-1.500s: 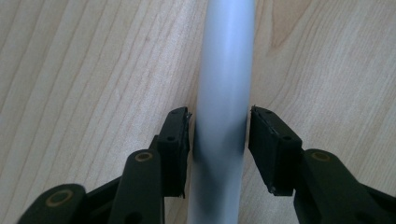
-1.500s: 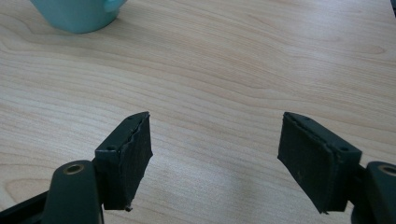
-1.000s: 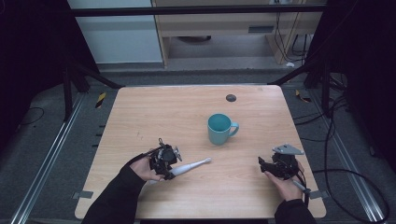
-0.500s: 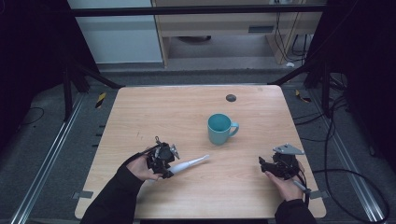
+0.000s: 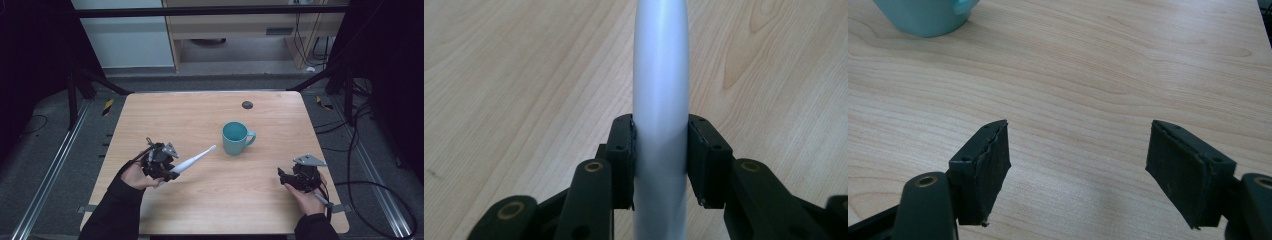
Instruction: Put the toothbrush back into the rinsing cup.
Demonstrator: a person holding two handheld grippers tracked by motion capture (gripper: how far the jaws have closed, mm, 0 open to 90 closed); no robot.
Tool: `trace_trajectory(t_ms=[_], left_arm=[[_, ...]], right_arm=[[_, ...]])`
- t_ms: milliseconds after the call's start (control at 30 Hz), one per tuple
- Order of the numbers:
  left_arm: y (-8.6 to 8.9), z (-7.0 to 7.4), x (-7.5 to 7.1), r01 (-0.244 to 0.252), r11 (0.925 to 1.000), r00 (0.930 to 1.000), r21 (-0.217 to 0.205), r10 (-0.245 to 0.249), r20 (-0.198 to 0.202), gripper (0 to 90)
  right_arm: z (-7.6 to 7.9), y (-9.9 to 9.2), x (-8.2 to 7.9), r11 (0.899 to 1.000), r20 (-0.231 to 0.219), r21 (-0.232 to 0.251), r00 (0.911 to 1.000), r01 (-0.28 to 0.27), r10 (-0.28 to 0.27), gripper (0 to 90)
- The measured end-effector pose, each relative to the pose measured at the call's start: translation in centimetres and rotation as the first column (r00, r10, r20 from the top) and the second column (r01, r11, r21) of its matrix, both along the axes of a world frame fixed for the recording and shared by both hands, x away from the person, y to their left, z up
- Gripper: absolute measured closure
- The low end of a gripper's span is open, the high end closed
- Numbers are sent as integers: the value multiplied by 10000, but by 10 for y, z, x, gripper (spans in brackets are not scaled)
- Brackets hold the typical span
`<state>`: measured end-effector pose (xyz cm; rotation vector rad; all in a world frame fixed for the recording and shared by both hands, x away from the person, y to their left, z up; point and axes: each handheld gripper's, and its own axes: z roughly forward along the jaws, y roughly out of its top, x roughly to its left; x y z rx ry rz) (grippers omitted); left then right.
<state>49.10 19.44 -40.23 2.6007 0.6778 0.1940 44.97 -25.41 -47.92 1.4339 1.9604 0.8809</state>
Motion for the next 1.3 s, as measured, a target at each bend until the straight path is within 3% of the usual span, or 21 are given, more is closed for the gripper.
trace_trajectory(t_ms=[33, 67, 200, 333, 367, 400, 467, 500, 533, 667, 700, 767, 800, 833, 933, 967, 1000, 1033, 1067, 1233, 1300], left_arm=[[7, 6, 1, -172, 9993, 9997, -335, 178, 180, 660], [7, 6, 1, -172, 9993, 9997, -335, 178, 180, 660], [17, 15, 1, -772, 9915, 9943, -1044, 842, 650, 660], [20, 18, 2, -1309, 9768, 9834, -1698, 1496, 1023, 660], [20, 18, 3, -1573, 9678, 9765, -1964, 1821, 1152, 661], [20, 18, 3, -1573, 9678, 9765, -1964, 1821, 1152, 660], [20, 19, 4, -1907, 9541, 9668, -2310, 2233, 1239, 661], [19, 19, 6, -2198, 9419, 9552, -2542, 2607, 1403, 660], [19, 19, 6, -2198, 9419, 9552, -2542, 2607, 1403, 660], [16, 22, 10, -2513, 9131, 9345, -3210, 3152, 1652, 660], [14, 23, 12, -2648, 8928, 9224, -3644, 3447, 1743, 660], [13, 25, 14, -2677, 8762, 9121, -4007, 3645, 1876, 660], [13, 25, 14, -2677, 8762, 9121, -4007, 3645, 1876, 660], [12, 27, 15, -2711, 8642, 9068, -4240, 3770, 1888, 660], [7, 34, 20, -2648, 8410, 8961, -4718, 3954, 2018, 660], [1, 38, 23, -2568, 8278, 8890, -4988, 4048, 2140, 660], [1, 38, 23, -2568, 8278, 8890, -4988, 4048, 2140, 660], [-7, 42, 26, -2452, 8147, 8842, -5254, 4102, 2235, 660], [-7, 42, 26, -2452, 8147, 8842, -5254, 4102, 2235, 661], [-30, 48, 38, -2227, 7872, 8722, -5750, 4244, 2432, 661], [-38, 50, 42, -2165, 7846, 8718, -5809, 4232, 2467, 660]], right_arm=[[0, 0, 0, 10000, 32, -47, 10000, -25, 25, 251], [0, 0, 0, 10000, 32, -47, 10000, -25, 25, 251], [0, 0, 0, 10000, 40, -42, 10000, 5, -5, 248], [-1, -1, 0, 10000, 111, -40, 9999, 28, -27, 245], [0, -1, 0, 10000, 110, -31, 9999, 65, -65, 244], [0, -1, 0, 10000, 110, -31, 9999, 65, -65, 244], [0, -1, 0, 10000, 126, 25, 9999, 86, -86, 244], [0, -1, 0, 9999, 135, 27, 9999, 98, -98, 242], [0, -1, 0, 9999, 135, 27, 9999, 98, -98, 242], [-1, -1, 1, 10000, 179, -9, 9998, 87, -87, 240], [-1, -1, 1, 10000, 151, -2, 9999, 85, -85, 240], [-1, -1, 1, 10000, 164, 3, 9998, 85, -85, 239], [-1, -1, 1, 10000, 164, 3, 9998, 85, -85, 239], [-1, -1, 1, 10000, 172, 10, 9998, 81, -81, 238], [-1, -1, 1, 9999, 207, 106, 9998, 37, -39, 236], [-1, 0, 1, 10000, 204, 79, 9998, 42, -44, 236], [-1, 0, 1, 10000, 201, 62, 9998, 44, -45, 235], [-1, -1, 1, 10000, 206, 52, 9998, 42, -43, 235], [-1, -1, 1, 10000, 206, 52, 9998, 42, -43, 235], [-1, -1, 1, 10000, 206, 38, 9998, 32, -32, 233], [-1, -1, 1, 10000, 217, 29, 9998, 33, -34, 233]])
